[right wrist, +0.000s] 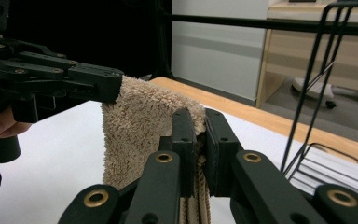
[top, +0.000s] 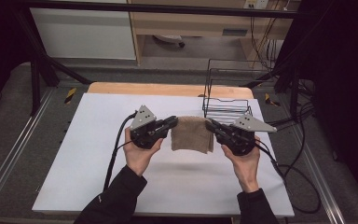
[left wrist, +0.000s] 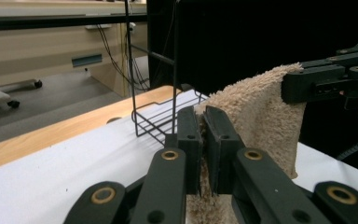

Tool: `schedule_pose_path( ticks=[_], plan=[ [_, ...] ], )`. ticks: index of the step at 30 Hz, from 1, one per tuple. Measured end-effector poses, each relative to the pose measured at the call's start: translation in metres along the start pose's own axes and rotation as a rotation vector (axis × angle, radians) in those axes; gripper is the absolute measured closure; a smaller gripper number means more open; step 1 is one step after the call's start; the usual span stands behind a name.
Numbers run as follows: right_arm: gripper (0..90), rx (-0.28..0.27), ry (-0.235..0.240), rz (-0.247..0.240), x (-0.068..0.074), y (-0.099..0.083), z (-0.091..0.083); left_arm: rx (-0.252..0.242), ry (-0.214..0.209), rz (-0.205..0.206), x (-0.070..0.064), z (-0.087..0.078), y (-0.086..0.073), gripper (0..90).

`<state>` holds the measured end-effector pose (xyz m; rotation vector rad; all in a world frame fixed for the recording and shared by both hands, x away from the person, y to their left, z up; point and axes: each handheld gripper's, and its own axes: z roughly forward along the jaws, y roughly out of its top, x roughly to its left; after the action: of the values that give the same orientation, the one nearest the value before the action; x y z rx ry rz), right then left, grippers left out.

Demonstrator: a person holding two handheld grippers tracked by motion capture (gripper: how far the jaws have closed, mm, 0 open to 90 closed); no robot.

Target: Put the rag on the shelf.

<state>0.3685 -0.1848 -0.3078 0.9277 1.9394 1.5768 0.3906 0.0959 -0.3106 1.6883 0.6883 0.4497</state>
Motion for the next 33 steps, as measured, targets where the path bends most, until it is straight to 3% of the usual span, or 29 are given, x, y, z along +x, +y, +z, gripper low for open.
schedule_pose_path(
  ticks=[33],
  plan=[
    [84.2,-0.118,-0.096,-0.024,-0.026,0.035,-0.026,-0.113,-0.029,0.022,-0.01,0.031,0.048,85.0]
  ],
)
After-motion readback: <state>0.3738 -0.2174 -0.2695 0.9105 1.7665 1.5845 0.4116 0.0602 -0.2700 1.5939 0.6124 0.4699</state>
